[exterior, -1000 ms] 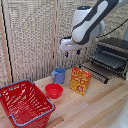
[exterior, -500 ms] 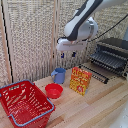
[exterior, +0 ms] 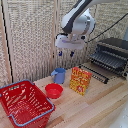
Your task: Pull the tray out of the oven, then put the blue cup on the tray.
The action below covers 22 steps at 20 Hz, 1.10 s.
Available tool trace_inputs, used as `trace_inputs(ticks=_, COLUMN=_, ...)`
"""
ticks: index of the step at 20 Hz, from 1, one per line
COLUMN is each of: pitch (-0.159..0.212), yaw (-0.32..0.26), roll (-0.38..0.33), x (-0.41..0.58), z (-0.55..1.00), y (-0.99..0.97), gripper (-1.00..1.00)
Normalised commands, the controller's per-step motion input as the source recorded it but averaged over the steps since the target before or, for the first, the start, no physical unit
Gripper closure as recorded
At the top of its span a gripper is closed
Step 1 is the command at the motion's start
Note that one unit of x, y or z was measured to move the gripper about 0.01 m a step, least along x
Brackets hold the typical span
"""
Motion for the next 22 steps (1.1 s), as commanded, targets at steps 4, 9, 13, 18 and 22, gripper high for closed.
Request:
trace_inputs(ticks=4, pitch=0.078, yaw=-0.097, roll=0.037, x=0.204, z=0.17, y=-0.22, gripper=-1.0)
trace_inputs(ticks=9, pitch=0.041, yaw=-0.048, roll=0.001, x=0.221, z=-0.03, y=-0.35, gripper=-1.0)
trace_inputs(ticks=13, pitch=0.036, yaw=-0.023, roll=0.0, x=0.114, z=-0.26, y=-0.23, gripper=-1.0)
trace_inputs(ticks=18, pitch=0.087, yaw=-0.016, roll=0.005, x=0.137, z=-0.29, y=-0.02, gripper=-1.0)
trace_inputs(ticks=22, pitch=0.104, yaw=-0.017, roll=0.036, x=0.05, z=-0.23, y=0.05, gripper=-1.0)
